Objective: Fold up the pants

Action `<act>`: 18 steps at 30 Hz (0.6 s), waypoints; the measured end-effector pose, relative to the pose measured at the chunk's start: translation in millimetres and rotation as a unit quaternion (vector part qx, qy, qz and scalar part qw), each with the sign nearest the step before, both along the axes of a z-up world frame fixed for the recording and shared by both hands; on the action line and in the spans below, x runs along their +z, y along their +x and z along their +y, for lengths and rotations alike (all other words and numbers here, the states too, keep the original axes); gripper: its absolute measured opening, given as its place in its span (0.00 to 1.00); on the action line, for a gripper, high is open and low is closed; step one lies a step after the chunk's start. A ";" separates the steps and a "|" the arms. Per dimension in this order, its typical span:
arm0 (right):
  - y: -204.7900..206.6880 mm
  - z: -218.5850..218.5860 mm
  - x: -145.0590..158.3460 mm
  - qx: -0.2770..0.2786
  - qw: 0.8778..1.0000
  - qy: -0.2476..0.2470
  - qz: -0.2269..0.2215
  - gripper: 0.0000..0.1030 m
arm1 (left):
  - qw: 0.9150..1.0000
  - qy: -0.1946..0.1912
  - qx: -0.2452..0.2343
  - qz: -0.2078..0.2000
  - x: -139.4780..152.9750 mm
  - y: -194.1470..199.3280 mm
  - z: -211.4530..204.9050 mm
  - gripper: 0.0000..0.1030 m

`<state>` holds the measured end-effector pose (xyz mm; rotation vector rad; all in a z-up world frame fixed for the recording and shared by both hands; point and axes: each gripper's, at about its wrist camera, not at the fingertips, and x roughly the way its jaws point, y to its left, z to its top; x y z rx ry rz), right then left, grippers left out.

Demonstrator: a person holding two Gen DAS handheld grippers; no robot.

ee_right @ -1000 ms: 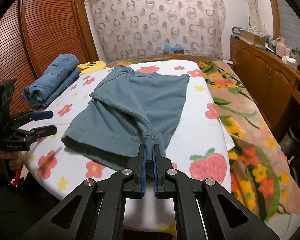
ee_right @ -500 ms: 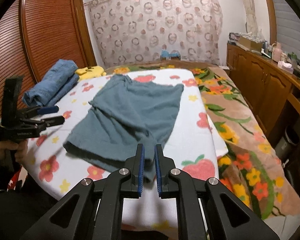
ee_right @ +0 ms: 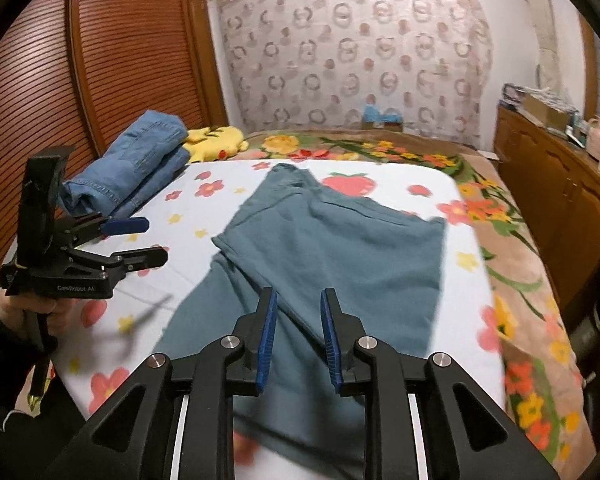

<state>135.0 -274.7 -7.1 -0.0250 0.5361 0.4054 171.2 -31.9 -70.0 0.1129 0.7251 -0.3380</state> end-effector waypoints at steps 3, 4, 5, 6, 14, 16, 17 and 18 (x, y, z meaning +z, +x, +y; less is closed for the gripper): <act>16.9 14.7 0.6 0.014 1.000 -0.012 0.002 0.24 | 1.000 -0.002 0.003 -0.002 0.8 3.0 6.0 0.74; 21.3 18.7 0.7 0.018 1.000 -0.014 0.003 0.28 | 1.000 -0.003 0.004 -0.002 0.6 4.0 8.3 0.74; 26.0 23.1 1.9 0.021 1.000 -0.016 0.005 0.30 | 1.000 -0.004 0.005 -0.001 0.3 4.9 10.1 0.74; 30.5 27.0 2.8 0.023 1.000 -0.018 0.006 0.31 | 1.000 -0.004 0.006 0.000 0.2 6.3 12.0 0.74; 56.5 49.7 4.9 0.057 0.997 -0.045 0.020 0.32 | 1.000 -0.009 0.009 -0.001 1.4 11.6 24.9 0.74; 61.4 57.1 4.2 0.065 0.996 -0.053 0.025 0.32 | 1.000 -0.012 0.010 -0.001 1.7 12.2 27.0 0.74; 64.3 58.8 3.2 0.068 0.996 -0.055 0.028 0.32 | 1.000 -0.013 0.010 -0.001 1.5 12.8 27.8 0.74; 67.7 60.6 2.1 0.071 0.995 -0.058 0.031 0.32 | 1.000 -0.015 0.011 0.000 1.2 13.3 29.0 0.74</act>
